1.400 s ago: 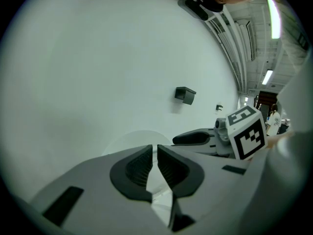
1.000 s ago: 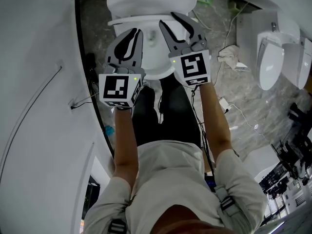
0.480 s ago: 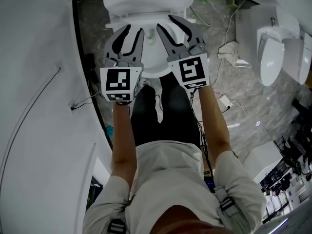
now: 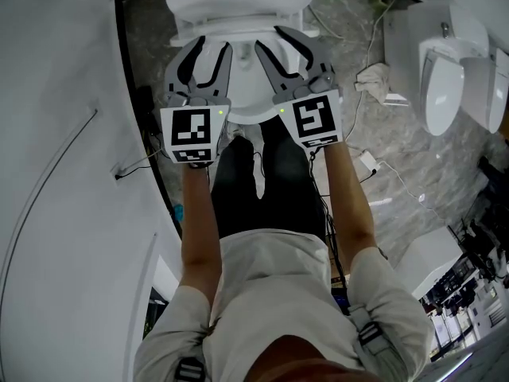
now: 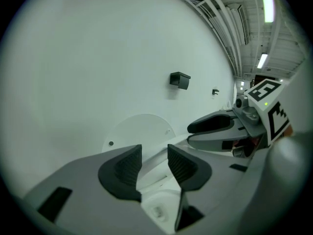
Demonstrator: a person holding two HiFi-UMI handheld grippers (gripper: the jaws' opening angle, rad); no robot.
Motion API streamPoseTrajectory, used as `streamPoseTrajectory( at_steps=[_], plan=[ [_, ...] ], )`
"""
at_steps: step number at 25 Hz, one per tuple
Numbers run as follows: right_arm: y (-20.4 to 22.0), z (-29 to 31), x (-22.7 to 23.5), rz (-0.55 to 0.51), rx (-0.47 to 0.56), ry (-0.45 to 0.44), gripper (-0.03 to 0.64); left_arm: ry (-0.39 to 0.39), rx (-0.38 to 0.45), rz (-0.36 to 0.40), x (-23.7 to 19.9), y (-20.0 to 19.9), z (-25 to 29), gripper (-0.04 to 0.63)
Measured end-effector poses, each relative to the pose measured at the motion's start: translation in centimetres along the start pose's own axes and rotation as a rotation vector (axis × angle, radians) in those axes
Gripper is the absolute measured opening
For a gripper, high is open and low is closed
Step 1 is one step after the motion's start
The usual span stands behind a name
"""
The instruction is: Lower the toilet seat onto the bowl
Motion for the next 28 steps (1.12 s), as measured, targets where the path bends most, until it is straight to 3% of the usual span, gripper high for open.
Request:
streamPoseTrajectory(
  at_steps=[28],
  plan=[
    [3.7,-2.7,-4.5,0.028,-0.054,0.007,0.167,0.088,0.002,-0.033,2.1,4.9,-2.6,0.160]
  ],
)
Point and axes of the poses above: the fingertips, and each gripper's own axes: z forward along the fingers, x to its right, y out of its underside, the point moved 5 cm from there along -z, backward along the fingers, and after that the axes turned 13 degrees about -x, right-handed, at the moved point
